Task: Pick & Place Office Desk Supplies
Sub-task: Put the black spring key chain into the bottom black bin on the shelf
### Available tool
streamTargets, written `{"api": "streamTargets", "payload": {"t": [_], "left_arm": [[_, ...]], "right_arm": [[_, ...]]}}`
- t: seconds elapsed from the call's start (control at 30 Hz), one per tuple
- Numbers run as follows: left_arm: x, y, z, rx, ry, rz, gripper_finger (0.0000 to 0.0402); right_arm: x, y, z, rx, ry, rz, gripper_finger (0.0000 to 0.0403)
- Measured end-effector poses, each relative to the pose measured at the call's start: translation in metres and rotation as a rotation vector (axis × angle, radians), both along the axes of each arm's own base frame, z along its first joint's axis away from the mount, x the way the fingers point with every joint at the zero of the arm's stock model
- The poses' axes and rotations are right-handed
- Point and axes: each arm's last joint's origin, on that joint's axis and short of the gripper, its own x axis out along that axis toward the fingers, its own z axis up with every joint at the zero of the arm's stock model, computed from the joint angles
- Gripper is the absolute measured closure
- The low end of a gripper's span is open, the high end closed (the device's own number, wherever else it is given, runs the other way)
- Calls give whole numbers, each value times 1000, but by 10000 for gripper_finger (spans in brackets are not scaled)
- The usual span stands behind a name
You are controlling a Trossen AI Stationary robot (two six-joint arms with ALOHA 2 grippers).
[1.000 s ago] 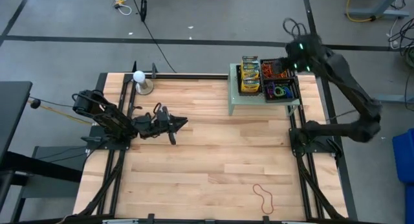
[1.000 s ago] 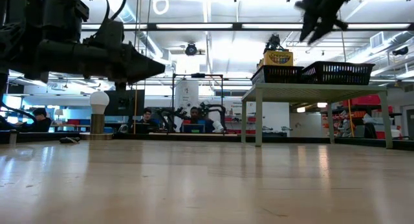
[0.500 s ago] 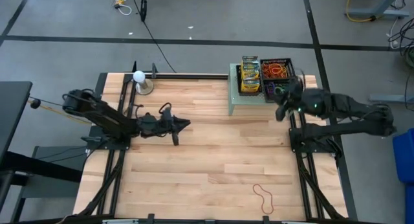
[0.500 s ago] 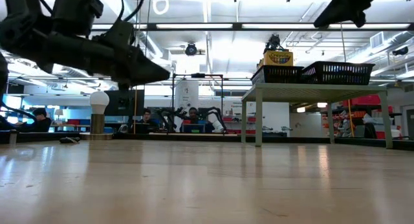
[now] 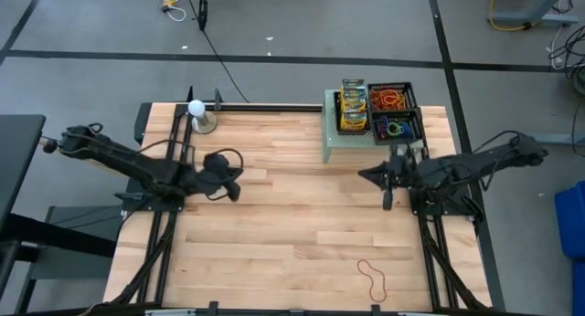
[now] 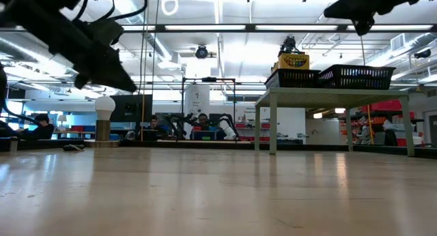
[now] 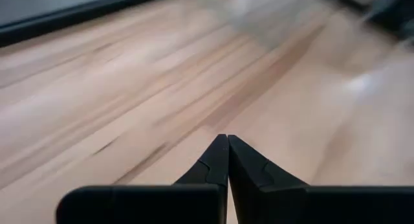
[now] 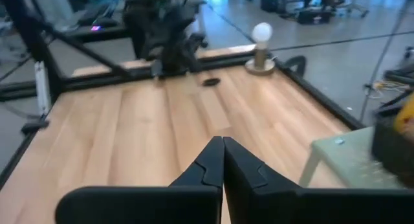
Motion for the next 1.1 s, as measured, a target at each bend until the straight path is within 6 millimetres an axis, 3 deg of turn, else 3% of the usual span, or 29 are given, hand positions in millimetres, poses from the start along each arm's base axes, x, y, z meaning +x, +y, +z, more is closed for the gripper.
{"api": "streamTargets", "payload": {"t": [0.2,0.37,0.63,0.93,1.1], "left_arm": [[-10,4,22,-157,217,160,385],[-17,12,9,-327,378,323,342],[-13,42,-15,-392,541,610,264],[0,99,-36,-464,628,613,259],[-4,114,-44,-540,680,607,266]], "right_arm": [[2,7,-19,-18,-23,45,393],[3,8,-27,-71,-50,65,393],[3,8,-27,-88,-47,73,392],[4,8,-27,-87,-46,81,392],[4,8,-27,-87,-46,81,392]]}}
